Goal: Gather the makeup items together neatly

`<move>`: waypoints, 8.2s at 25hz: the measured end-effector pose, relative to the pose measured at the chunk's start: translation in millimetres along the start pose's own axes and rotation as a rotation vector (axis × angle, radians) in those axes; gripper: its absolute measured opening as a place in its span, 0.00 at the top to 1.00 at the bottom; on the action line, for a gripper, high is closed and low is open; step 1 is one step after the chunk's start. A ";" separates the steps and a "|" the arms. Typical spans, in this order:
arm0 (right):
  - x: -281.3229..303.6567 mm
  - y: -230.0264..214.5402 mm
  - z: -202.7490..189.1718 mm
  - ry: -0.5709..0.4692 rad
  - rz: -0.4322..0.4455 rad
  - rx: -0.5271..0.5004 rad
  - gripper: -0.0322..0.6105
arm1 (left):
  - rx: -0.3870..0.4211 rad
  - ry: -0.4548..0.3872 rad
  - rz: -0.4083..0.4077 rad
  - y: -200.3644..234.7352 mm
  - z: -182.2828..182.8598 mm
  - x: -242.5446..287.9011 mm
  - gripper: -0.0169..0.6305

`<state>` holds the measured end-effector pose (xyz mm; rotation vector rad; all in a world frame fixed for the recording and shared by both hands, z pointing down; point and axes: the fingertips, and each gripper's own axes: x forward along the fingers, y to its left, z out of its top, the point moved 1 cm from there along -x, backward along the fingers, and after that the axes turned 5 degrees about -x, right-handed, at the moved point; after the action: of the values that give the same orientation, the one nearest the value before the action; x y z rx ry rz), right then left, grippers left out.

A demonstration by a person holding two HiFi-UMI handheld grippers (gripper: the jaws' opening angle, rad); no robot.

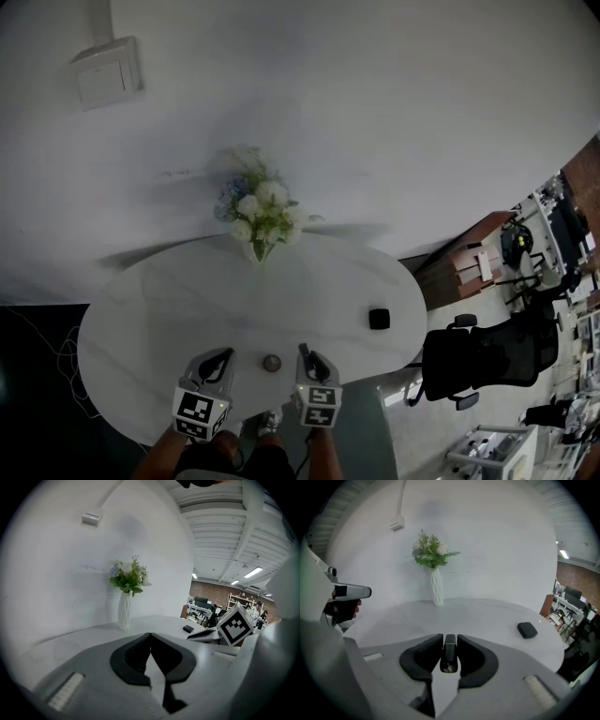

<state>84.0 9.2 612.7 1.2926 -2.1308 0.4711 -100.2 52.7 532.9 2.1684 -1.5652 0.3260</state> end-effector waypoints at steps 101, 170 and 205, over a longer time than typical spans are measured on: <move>-175.9 -106.7 65.9 -0.369 -0.343 0.014 0.94 | 0.146 -0.156 -0.244 -134.4 101.1 22.9 0.96; 79.9 -259.2 -40.0 0.112 -0.027 0.081 0.45 | -0.057 0.154 0.033 -141.4 -17.7 217.1 0.96; 48.8 -73.6 -52.5 0.106 0.287 -0.163 0.45 | -0.164 0.077 0.273 -65.9 -53.8 78.9 0.96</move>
<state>148.2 -27.7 683.9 0.8579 -2.2226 0.4601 -8.6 29.7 600.2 1.8016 -1.7796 0.3482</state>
